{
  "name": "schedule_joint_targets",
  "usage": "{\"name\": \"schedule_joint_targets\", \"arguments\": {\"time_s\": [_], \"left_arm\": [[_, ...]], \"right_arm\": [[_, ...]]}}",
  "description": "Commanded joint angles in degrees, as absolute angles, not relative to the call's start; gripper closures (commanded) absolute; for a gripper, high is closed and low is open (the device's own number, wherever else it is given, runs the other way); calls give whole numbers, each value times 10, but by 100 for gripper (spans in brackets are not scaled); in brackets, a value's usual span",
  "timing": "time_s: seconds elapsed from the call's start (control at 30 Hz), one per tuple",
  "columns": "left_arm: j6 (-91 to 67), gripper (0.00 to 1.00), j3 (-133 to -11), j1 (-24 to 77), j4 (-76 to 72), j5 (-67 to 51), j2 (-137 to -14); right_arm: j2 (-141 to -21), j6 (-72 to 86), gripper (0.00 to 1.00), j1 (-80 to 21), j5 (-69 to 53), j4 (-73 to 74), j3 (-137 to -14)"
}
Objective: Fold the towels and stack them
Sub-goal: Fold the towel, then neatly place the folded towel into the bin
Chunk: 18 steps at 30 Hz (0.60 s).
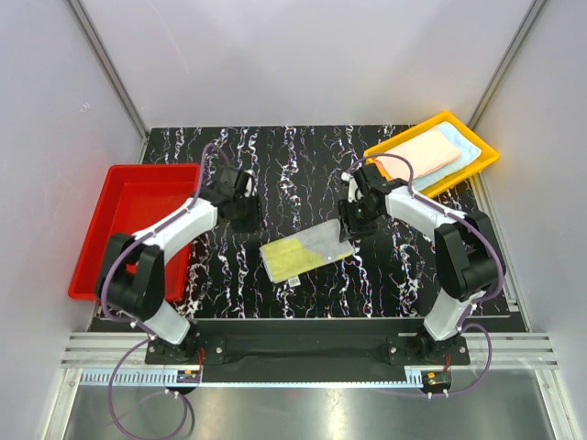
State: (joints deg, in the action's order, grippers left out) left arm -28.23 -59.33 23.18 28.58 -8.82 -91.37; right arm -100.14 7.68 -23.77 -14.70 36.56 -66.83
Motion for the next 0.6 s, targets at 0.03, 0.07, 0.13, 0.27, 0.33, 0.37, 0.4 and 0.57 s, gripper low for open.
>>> {"name": "schedule_joint_targets", "arguments": {"time_s": [0.03, 0.07, 0.13, 0.27, 0.33, 0.37, 0.4, 0.57], "left_arm": [[-234, 60, -672, 229, 367, -45, -829], [-228, 60, -677, 229, 373, -42, -805], [-210, 59, -687, 229, 385, -28, -772], [-189, 58, -670, 225, 385, -12, -724], [-176, 57, -652, 221, 380, -6, -709], [-171, 57, -647, 219, 377, -2, -696], [-169, 57, -638, 219, 374, 0, -689], [-161, 55, -620, 217, 360, 25, -655]], "right_arm": [[-999, 60, 48, -208, -173, 359, -711], [-1018, 58, 47, -205, -187, 357, -717], [-1038, 52, 46, -197, -203, 345, -720], [-1079, 34, 44, -197, -218, 336, -736], [-1094, 29, 44, -197, -212, 339, -741], [-1103, 27, 44, -197, -207, 339, -738], [-1106, 29, 44, -197, -208, 329, -734], [-1098, 29, 48, -207, -200, 328, -691]]}}
